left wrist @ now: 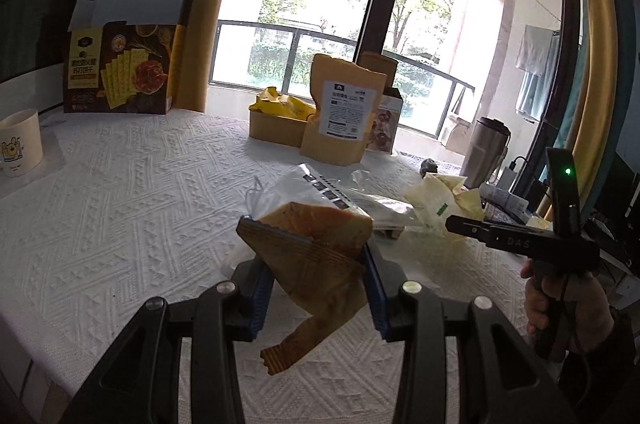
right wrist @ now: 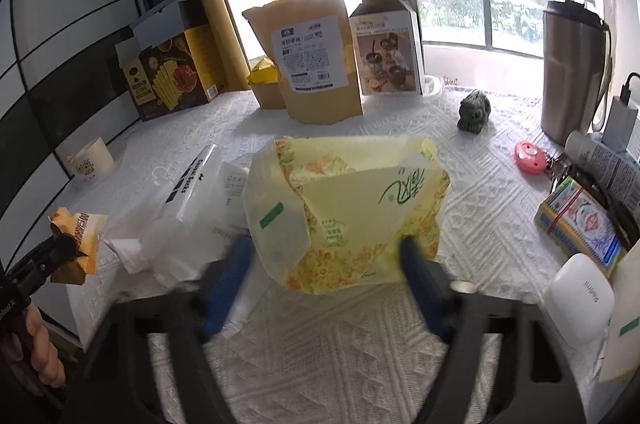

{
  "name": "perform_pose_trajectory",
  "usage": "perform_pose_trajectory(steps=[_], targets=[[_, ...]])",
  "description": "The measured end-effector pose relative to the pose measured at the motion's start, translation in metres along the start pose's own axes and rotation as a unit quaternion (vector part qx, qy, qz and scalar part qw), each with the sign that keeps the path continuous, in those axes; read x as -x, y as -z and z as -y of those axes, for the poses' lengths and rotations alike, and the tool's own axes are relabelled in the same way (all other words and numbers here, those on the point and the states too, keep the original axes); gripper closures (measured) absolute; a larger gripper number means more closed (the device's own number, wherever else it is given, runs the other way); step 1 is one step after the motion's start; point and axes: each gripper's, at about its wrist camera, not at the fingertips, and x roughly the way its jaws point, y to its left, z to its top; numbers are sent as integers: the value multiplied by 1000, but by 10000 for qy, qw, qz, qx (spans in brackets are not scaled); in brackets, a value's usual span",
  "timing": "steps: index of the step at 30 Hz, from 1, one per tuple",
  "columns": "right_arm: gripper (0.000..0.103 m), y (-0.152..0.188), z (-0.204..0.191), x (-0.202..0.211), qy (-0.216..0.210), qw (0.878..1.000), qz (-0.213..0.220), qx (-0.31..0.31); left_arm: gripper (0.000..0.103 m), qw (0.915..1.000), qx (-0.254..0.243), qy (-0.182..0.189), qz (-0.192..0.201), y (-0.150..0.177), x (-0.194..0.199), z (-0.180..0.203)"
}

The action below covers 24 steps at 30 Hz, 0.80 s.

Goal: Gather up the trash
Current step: 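Grasp the brown wrapper with the left tool while the right tool grasps the yellow-printed bag, then lift both held items and carry them toward the yellow bucket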

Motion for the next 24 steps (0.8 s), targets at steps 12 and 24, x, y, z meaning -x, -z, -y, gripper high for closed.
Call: perform_pose_trajectory(steps=[12,24], targets=[[95,6,-18,15,19,9990,225,393,62,9999,90,-97,68,6,21,-8],[95,21,-42,57,-63,9967,439,673,62,9995,218,-195,139,17,54,-14]])
